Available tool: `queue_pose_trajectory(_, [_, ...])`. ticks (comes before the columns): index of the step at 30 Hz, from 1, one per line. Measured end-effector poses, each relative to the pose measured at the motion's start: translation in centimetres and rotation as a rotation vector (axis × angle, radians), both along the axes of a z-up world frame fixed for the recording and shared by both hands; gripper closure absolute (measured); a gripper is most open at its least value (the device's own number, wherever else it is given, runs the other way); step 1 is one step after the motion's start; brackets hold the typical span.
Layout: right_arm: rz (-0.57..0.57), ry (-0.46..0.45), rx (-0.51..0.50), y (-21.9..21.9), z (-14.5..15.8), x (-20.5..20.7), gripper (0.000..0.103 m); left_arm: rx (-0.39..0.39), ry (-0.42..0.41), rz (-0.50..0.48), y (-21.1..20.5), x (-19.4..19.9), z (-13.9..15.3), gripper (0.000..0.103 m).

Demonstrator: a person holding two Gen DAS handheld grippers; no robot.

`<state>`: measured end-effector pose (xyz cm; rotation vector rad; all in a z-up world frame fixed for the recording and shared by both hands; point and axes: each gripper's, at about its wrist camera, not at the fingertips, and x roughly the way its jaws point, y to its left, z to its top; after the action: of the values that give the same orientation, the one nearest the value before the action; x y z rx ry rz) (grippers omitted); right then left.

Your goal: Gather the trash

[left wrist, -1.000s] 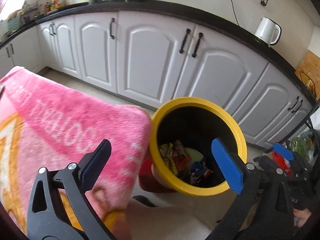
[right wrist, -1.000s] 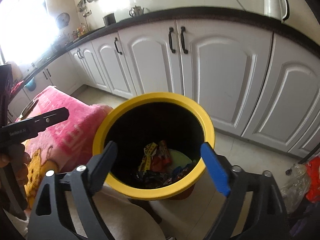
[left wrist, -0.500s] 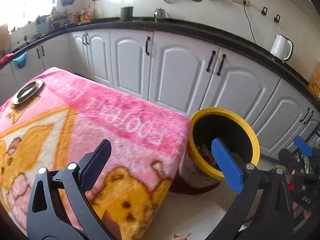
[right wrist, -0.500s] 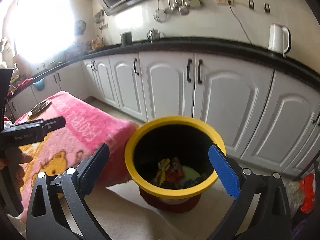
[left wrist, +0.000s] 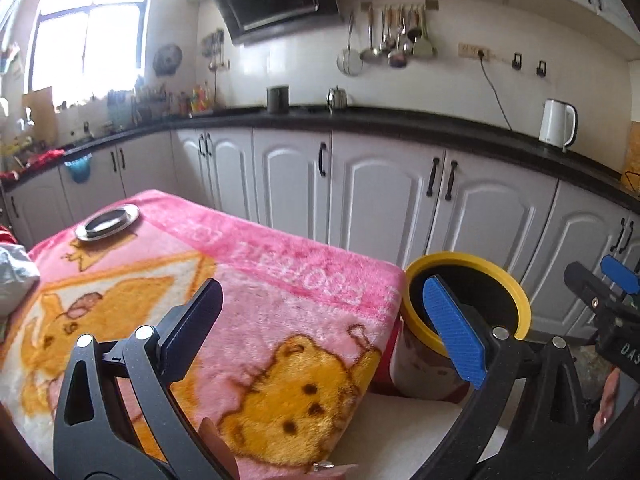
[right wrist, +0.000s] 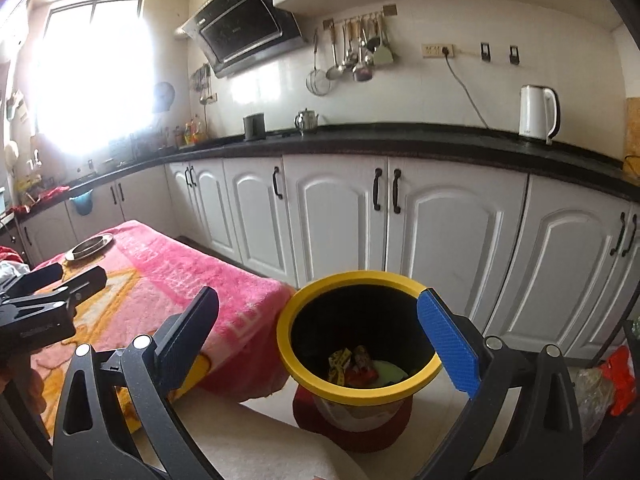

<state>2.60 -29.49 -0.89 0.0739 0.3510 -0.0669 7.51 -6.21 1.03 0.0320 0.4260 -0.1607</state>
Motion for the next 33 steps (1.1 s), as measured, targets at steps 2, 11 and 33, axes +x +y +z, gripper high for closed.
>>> queue_pose_trajectory(2, [-0.016, -0.032, -0.004, 0.5, 0.0, -0.9, 0.006, 0.002, -0.022, 0.000, 0.5, -0.9, -0.2, 0.011])
queue_pose_trajectory(11, [0.049, -0.142, -0.062, 3.5, -0.1, -3.8, 0.006, -0.049, -0.008, 0.011, 2.2, -3.5, -1.6, 0.011])
queue_pose_trajectory(33, [0.072, -0.066, -0.060, 4.2, -1.3, -3.1, 0.006, -0.054, -0.018, 0.012, 2.1, -3.9, -1.4, 0.011])
